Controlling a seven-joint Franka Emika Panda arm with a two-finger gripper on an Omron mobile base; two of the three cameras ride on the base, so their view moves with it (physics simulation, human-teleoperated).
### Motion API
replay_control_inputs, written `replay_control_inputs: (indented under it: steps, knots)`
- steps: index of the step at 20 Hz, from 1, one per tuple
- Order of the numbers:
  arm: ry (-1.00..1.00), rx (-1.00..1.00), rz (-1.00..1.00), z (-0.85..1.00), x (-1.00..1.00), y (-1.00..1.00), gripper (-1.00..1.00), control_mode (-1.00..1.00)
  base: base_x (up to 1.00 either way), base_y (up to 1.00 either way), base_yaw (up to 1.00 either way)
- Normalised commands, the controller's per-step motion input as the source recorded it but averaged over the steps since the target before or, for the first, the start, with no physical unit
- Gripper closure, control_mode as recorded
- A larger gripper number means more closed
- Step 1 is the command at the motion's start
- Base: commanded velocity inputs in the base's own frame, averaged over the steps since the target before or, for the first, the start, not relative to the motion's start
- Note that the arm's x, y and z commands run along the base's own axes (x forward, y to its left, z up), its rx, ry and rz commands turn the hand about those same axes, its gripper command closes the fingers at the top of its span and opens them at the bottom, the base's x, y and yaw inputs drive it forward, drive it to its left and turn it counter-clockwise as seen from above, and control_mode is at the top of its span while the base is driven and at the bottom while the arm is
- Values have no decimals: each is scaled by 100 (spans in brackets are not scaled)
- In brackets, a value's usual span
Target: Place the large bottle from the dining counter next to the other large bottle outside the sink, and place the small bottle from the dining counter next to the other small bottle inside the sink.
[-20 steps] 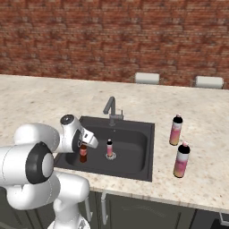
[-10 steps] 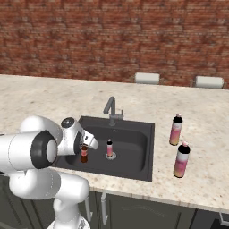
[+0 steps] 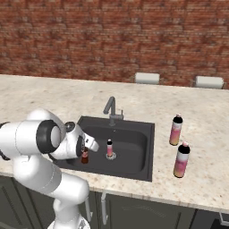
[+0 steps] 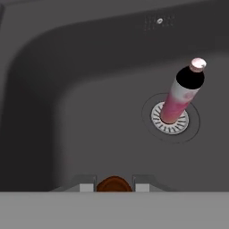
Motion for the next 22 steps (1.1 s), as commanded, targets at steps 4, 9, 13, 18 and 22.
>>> replay_control_inputs:
  steps: [4,9,13,18,22]
  knots:
    - [-4,1,0,-25,0,0,100,-100,0,0,0]
    - [-4,1,0,-24,0,0,100,-100,0,0,0]
    - [-4,1,0,-25,0,0,100,-100,0,0,0]
    - [-4,1,0,-26,0,0,100,-100,0,0,0]
    - [-4,1,0,-24,0,0,100,-100,0,0,0]
